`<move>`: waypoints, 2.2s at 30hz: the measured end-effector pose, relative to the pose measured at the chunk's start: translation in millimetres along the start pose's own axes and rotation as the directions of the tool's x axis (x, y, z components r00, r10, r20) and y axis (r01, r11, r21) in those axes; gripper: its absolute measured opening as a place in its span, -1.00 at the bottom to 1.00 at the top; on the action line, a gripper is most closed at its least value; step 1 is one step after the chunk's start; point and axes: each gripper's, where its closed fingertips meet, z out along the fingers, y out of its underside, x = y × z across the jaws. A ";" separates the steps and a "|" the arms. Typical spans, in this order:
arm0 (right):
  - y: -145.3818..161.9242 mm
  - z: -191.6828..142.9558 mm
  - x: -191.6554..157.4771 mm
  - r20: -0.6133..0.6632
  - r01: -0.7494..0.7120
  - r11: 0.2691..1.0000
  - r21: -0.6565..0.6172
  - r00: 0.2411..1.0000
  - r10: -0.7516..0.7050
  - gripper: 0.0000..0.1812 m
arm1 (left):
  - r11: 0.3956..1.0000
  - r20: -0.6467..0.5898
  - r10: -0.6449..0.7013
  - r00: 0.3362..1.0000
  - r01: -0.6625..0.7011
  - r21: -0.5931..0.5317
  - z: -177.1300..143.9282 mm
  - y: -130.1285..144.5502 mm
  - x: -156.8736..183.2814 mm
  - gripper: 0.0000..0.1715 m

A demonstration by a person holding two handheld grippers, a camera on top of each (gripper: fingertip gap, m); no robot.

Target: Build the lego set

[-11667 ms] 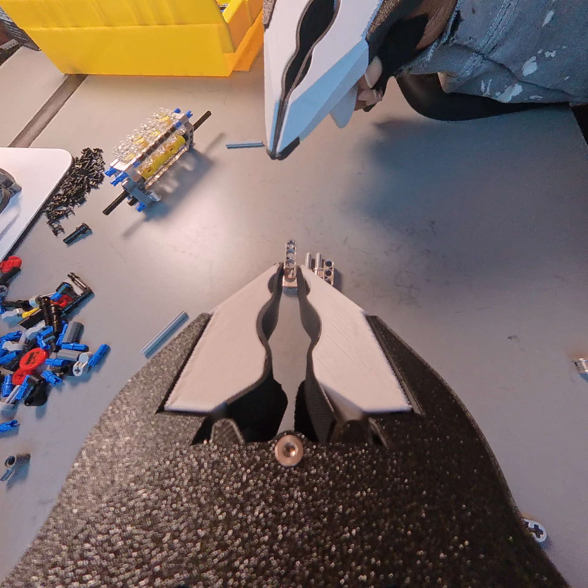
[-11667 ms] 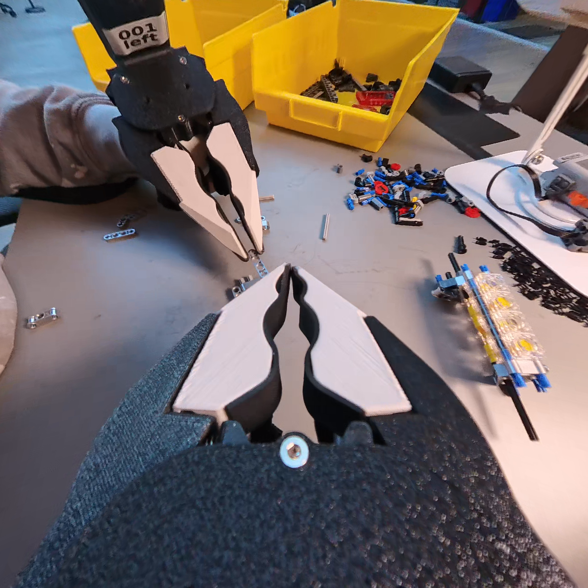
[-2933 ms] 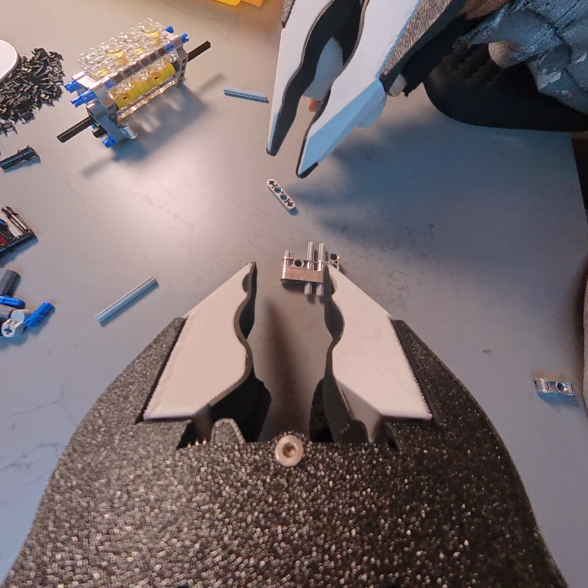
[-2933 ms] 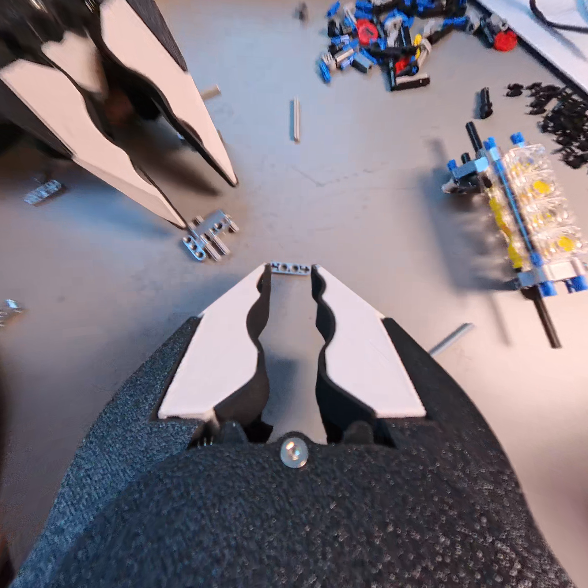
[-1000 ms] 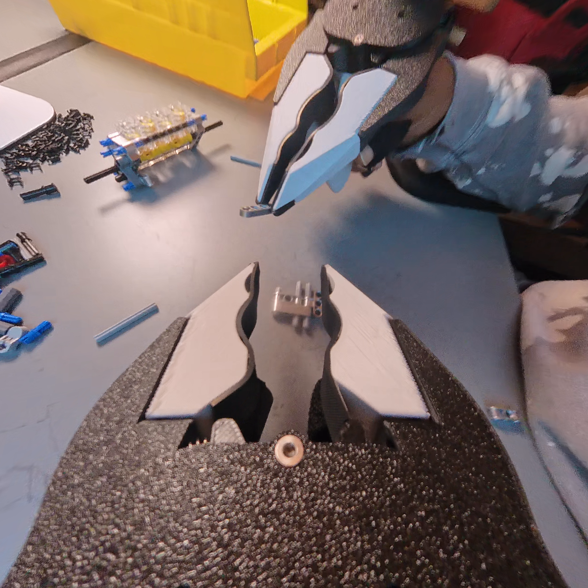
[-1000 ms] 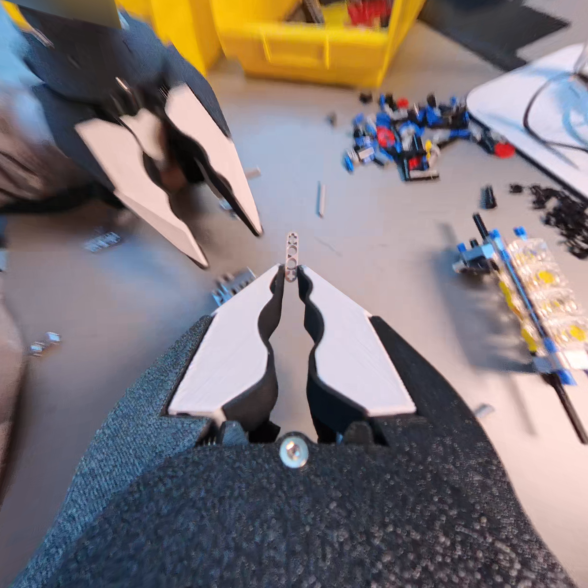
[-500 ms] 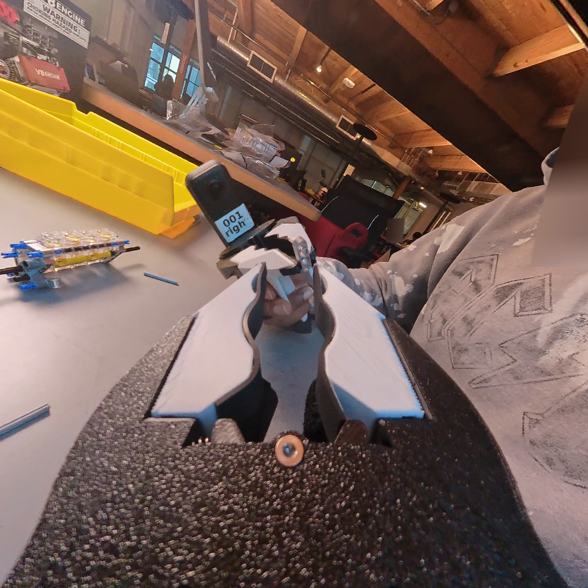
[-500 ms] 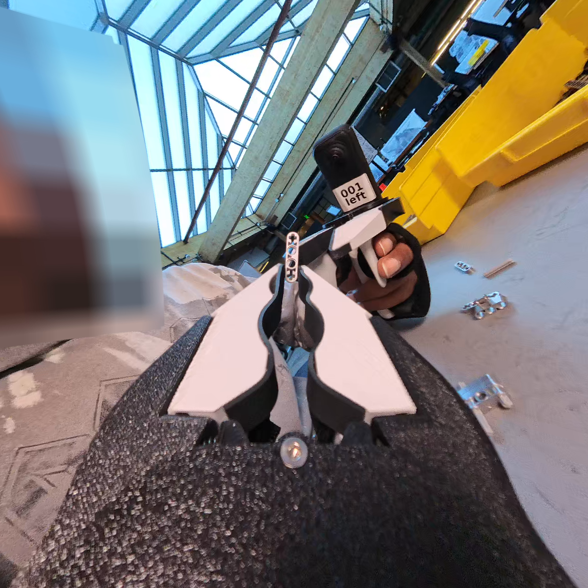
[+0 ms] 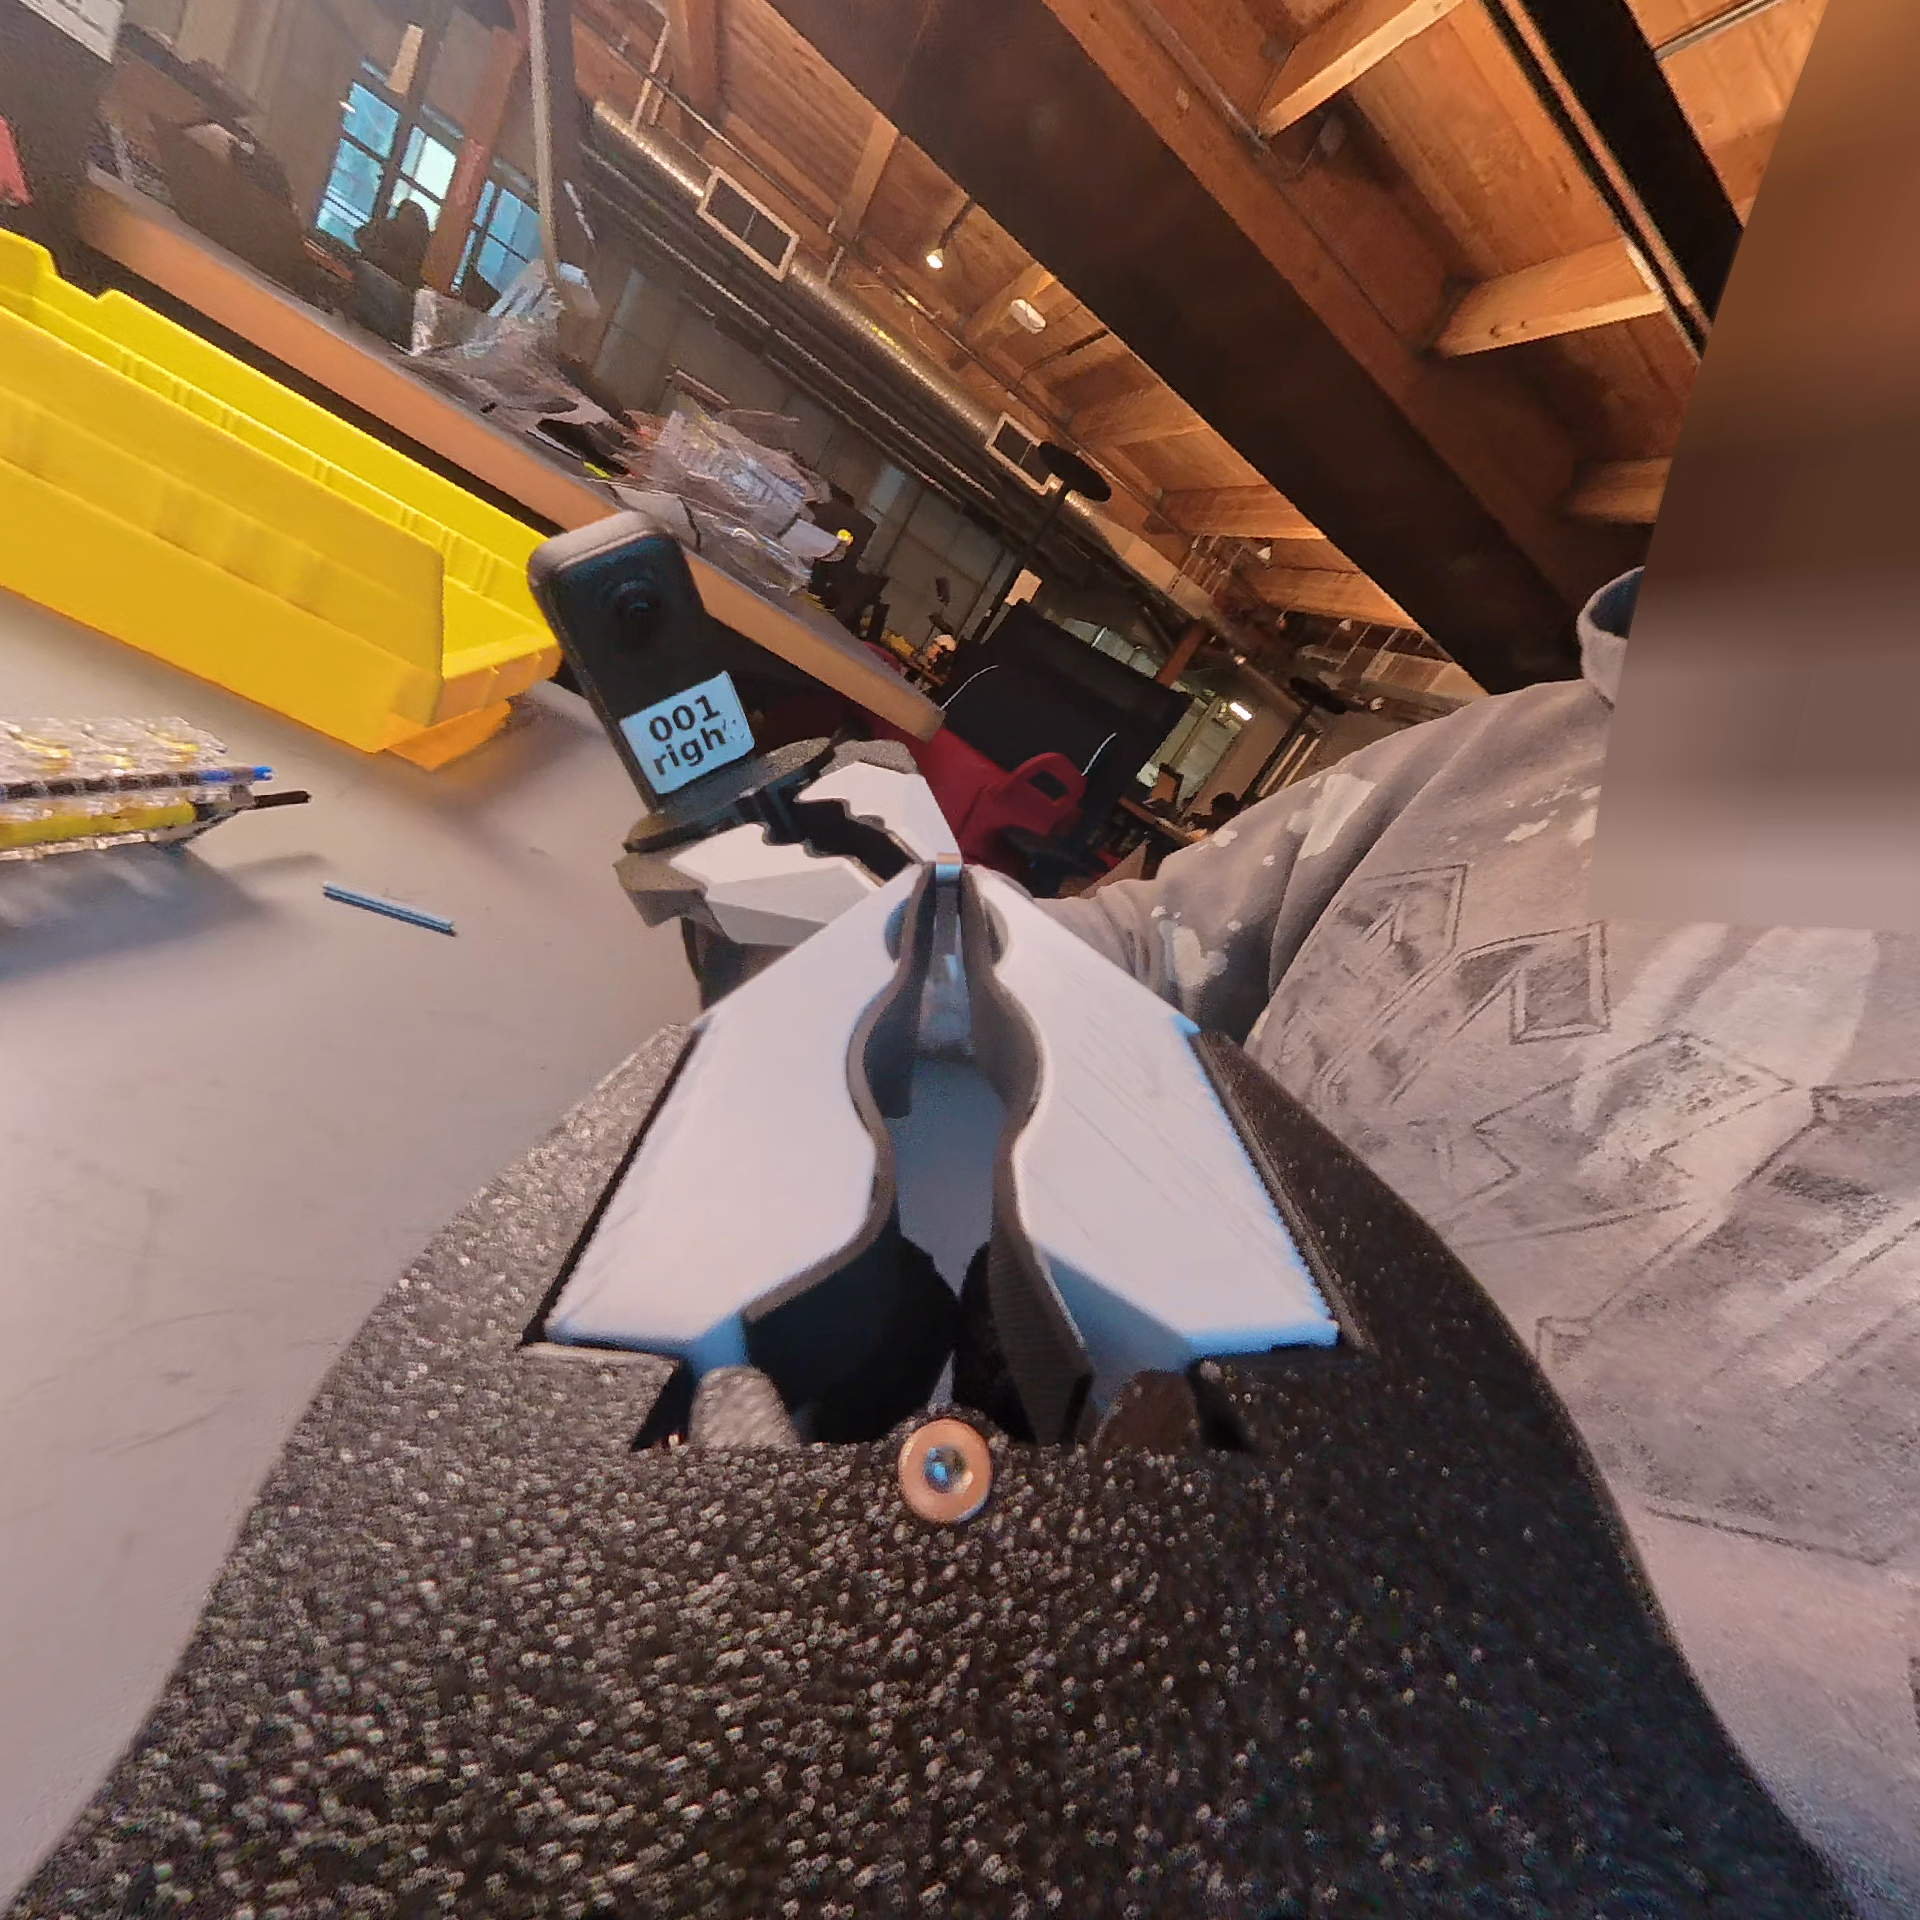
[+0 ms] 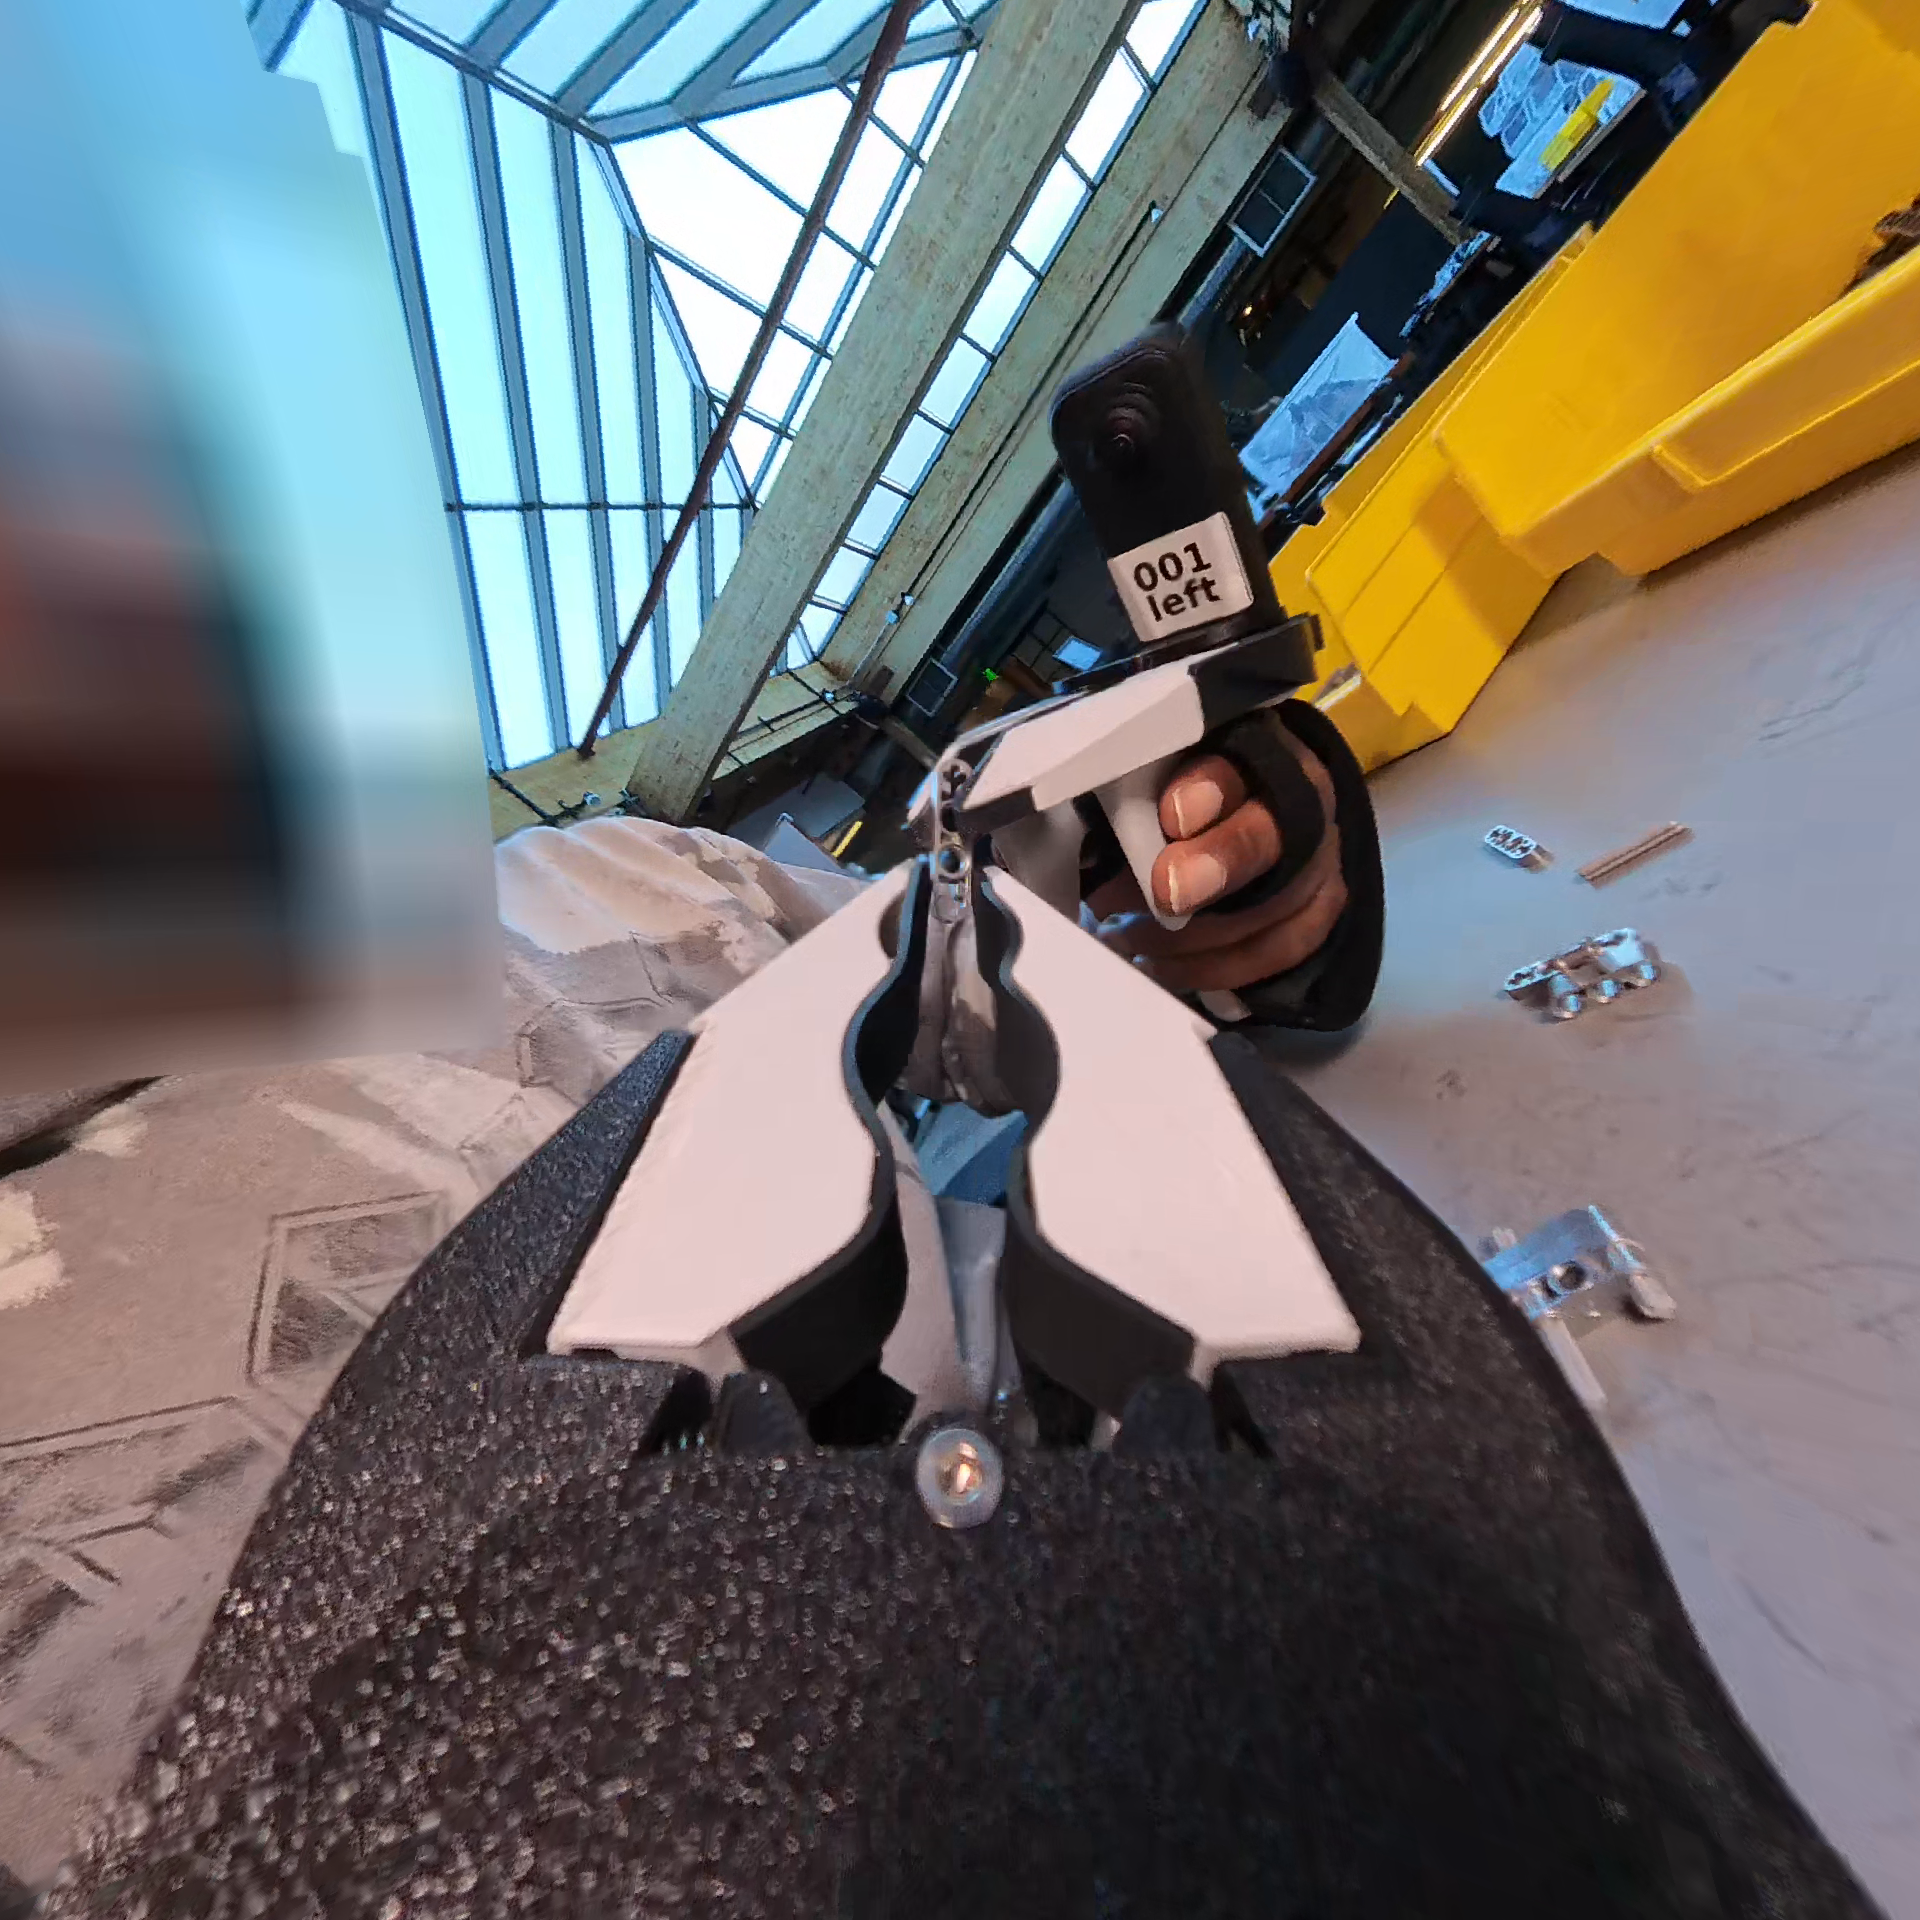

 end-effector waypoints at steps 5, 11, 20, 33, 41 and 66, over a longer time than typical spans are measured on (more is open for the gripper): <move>2.2 -2.3 -0.4 -0.119 0.311 0.944 -0.107 0.939 -0.323 -0.93 | 0.993 -0.064 -0.116 0.991 0.118 0.029 -3.8 -3.5 1.1 -0.99; 0.4 -9.7 8.2 -0.236 0.525 0.820 -0.229 0.787 -0.570 -0.87 | 0.975 -0.044 -0.218 0.975 0.219 0.030 -5.2 0.2 -9.8 -0.98; 3.7 -8.2 21.0 -0.302 0.559 0.771 -0.305 0.711 -0.635 -0.87 | 0.926 -0.096 -0.356 0.929 0.365 0.100 -9.6 -4.3 -19.6 -0.97; 8.5 6.9 -7.9 0.027 0.057 0.998 -0.024 0.998 -0.056 -0.89 | 0.988 -0.198 -0.151 0.968 0.154 -0.004 1.9 3.5 12.1 -0.98; 18.3 14.3 -22.4 0.149 -0.034 0.998 -0.048 0.988 0.041 -0.93 | 0.998 -0.252 -0.023 0.967 0.009 -0.056 4.5 10.9 31.7 -0.98; -15.1 -39.7 18.9 -0.340 0.354 0.918 -0.181 0.853 -0.396 -0.93 | 0.848 0.291 0.391 0.873 -0.219 -0.482 -28.9 41.9 -53.5 -0.64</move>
